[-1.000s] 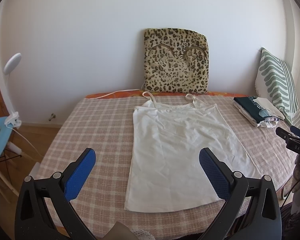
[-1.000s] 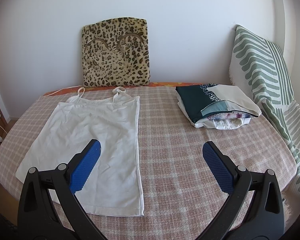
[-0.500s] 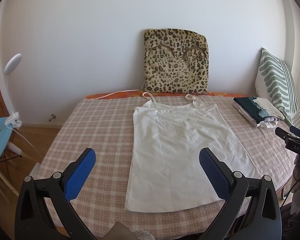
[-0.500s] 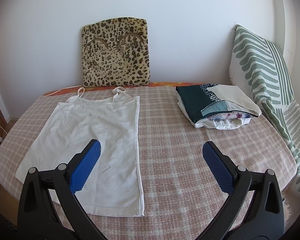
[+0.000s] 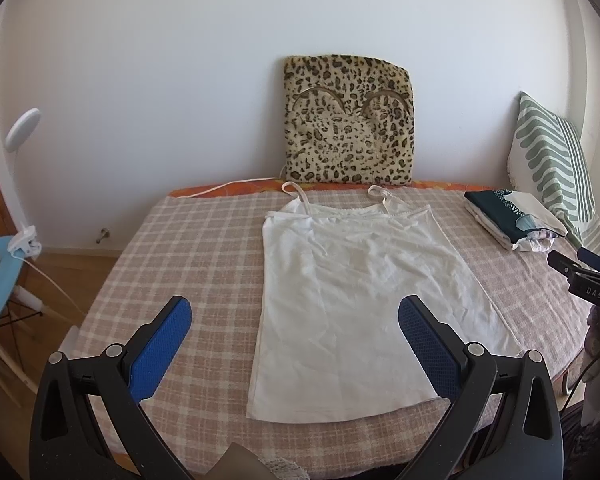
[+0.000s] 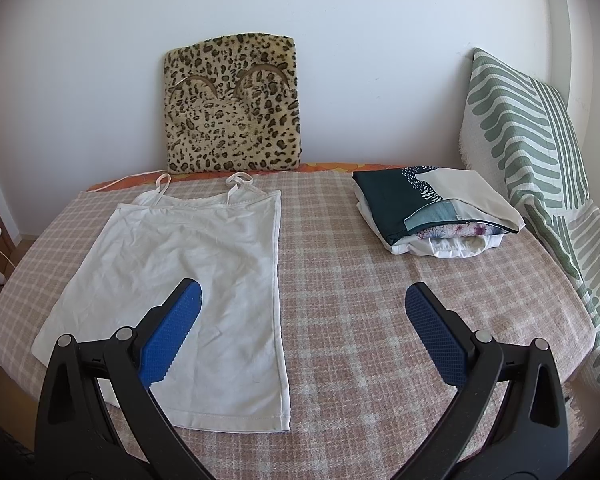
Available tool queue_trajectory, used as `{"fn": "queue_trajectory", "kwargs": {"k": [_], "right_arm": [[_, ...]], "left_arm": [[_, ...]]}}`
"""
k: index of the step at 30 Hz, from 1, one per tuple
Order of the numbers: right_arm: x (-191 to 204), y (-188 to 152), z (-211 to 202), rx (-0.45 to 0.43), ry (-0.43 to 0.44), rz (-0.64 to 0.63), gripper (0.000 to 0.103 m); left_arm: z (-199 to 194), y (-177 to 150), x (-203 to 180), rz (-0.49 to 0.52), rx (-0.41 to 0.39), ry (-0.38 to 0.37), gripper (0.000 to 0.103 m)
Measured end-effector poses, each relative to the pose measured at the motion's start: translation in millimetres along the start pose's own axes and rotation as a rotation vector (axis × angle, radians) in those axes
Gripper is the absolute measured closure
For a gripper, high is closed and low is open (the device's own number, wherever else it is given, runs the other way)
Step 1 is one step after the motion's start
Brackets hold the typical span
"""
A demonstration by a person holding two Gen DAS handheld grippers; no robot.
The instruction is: Fold small clothes
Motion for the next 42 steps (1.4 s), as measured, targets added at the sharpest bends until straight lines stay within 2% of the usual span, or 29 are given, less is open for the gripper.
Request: {"fn": "queue_trajectory", "kwargs": {"k": [34, 42], "right_arm": [[20, 8, -4, -0.005, 0.022, -0.004, 0.000], [49, 25, -5, -0.024, 0.098, -0.002, 0.000]], "left_arm": [[3, -8, 9, -0.020, 0.000, 0.003, 0.000], [25, -27, 35, -0.114, 0.107, -0.035, 0.001]]}}
Point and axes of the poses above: each gripper's, at about its wrist camera, not at the fingertips, and z roughly the way its jaws point, x to its left, y to its top, the point moved 2 cm from there along z, roughly the way its jaws point, and after that the axes turned 9 degrees about -y, right-handed, at the moved point
